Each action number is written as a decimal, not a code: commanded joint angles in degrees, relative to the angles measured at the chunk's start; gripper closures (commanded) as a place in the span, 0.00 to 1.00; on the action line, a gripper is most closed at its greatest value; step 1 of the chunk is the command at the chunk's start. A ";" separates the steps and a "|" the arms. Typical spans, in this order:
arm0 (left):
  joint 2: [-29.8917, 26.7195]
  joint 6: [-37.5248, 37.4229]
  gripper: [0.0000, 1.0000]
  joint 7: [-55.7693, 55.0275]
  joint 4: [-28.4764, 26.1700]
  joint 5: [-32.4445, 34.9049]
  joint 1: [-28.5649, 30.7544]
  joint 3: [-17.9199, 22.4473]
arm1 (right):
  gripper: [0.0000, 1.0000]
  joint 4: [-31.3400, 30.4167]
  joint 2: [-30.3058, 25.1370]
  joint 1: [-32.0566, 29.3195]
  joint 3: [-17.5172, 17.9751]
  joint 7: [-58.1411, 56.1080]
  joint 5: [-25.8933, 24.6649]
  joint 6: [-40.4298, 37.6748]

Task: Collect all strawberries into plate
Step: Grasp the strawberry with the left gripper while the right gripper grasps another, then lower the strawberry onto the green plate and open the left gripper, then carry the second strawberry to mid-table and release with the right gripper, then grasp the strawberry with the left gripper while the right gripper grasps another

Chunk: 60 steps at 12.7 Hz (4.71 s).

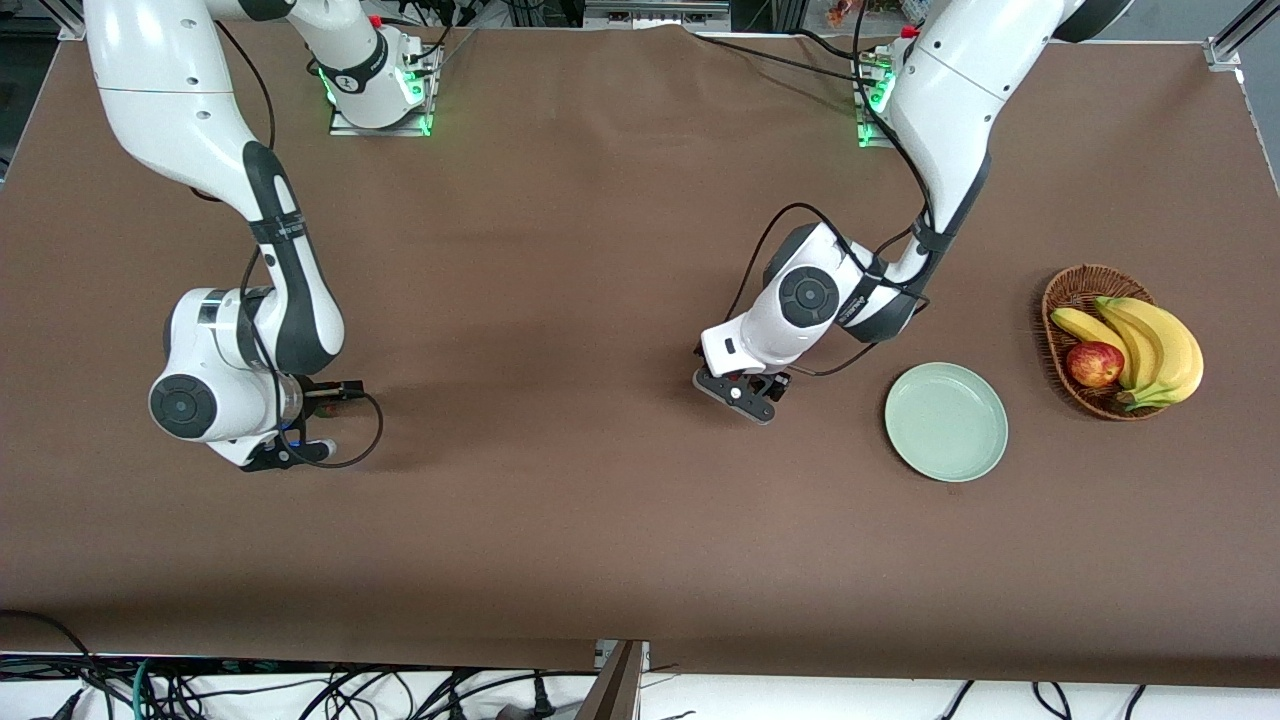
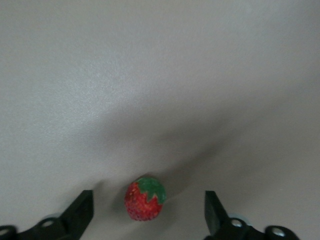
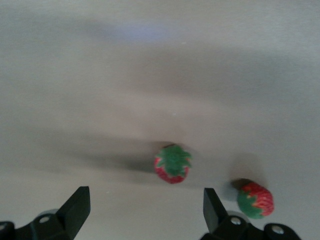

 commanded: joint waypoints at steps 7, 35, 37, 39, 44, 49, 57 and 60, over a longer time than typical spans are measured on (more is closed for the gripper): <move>-4.67 -7.15 1.00 -3.58 0.47 2.19 0.49 0.67 | 0.36 -2.18 0.88 -2.34 0.65 -2.95 0.78 5.03; -9.52 -28.96 0.00 33.02 9.33 3.97 29.94 -4.07 | 0.77 13.37 15.90 36.06 19.11 65.16 14.23 50.11; -9.70 -30.74 0.00 25.73 9.61 3.16 29.24 -6.61 | 0.31 13.64 16.70 36.33 19.11 65.16 14.14 51.35; -9.70 -32.59 0.00 16.25 9.26 2.90 29.15 -10.21 | 0.00 13.81 16.18 36.42 18.59 64.64 13.79 50.92; -9.26 -31.90 0.00 5.74 7.16 2.98 27.48 -13.04 | 0.00 13.73 6.44 30.38 13.66 59.47 8.53 28.30; -8.56 -21.64 0.00 -4.77 2.07 2.98 21.34 -13.04 | 0.00 13.55 -2.62 19.13 10.42 36.22 8.34 1.65; 0.05 -3.15 0.00 -19.39 -1.90 11.41 13.94 -12.51 | 0.00 12.24 -1.76 7.44 -5.32 -4.24 8.07 -13.59; 1.19 -2.80 0.09 -20.10 -2.52 15.43 13.68 -12.42 | 0.00 11.27 1.75 3.03 -5.32 -7.88 8.07 -12.28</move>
